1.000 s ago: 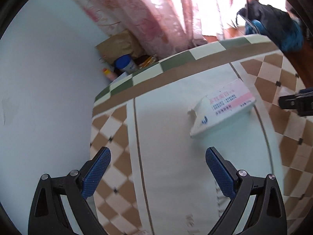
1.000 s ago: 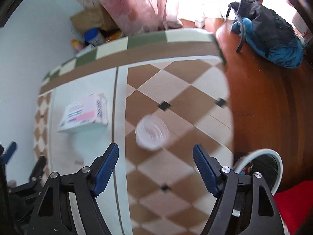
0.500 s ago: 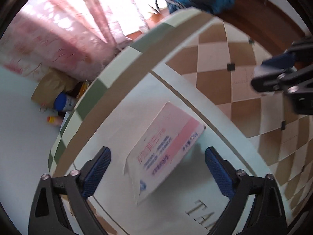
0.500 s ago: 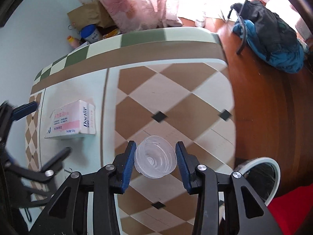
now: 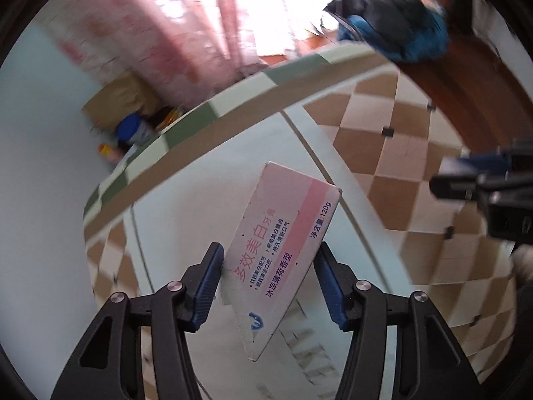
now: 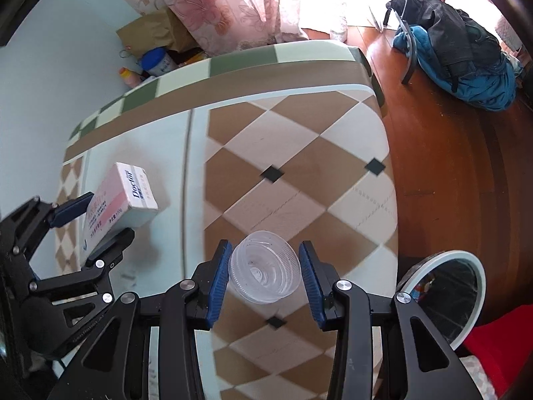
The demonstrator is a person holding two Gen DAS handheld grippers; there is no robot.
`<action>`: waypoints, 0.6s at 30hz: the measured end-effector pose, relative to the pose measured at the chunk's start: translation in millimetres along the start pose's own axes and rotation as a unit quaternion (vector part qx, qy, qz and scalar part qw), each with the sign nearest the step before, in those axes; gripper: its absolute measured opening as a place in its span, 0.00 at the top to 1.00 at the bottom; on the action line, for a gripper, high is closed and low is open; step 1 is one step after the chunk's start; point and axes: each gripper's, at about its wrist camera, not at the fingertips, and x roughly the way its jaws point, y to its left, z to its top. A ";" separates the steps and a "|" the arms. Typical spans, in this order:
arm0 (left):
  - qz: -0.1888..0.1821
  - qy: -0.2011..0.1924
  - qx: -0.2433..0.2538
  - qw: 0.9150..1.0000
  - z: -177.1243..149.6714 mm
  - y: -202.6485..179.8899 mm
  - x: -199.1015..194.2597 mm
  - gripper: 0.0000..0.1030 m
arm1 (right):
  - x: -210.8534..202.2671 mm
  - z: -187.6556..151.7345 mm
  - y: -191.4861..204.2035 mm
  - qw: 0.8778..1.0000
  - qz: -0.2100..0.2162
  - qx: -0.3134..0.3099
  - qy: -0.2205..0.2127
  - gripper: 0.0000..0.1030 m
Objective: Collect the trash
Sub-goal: 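Carry the pink-white box and plastic cup over the bin with both tools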
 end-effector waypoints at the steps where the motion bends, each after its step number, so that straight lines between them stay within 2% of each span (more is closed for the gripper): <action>1: 0.001 -0.001 -0.023 1.000 -4.4 3.1 -8.2 0.50 | -3.7 -4.0 0.6 1.000 0.003 0.000 -0.002 0.58; 3: 0.008 -0.019 -0.055 0.998 -14.7 3.1 -31.5 0.50 | -16.4 -17.1 0.5 1.000 0.013 0.000 -0.011 0.58; 9: 0.013 -0.089 -0.094 0.991 -32.4 -13.4 -108.3 0.51 | -70.5 -55.6 -17.7 0.998 0.044 0.014 -0.047 0.58; 14: -0.011 -0.134 -0.086 0.987 -29.0 -55.9 -163.0 0.51 | -133.8 -87.3 -60.4 0.993 0.060 0.045 -0.094 0.58; 18: -0.049 -0.162 -0.060 0.984 -18.7 -114.3 -195.9 0.51 | -180.2 -114.5 -108.2 0.988 0.057 0.074 -0.126 0.58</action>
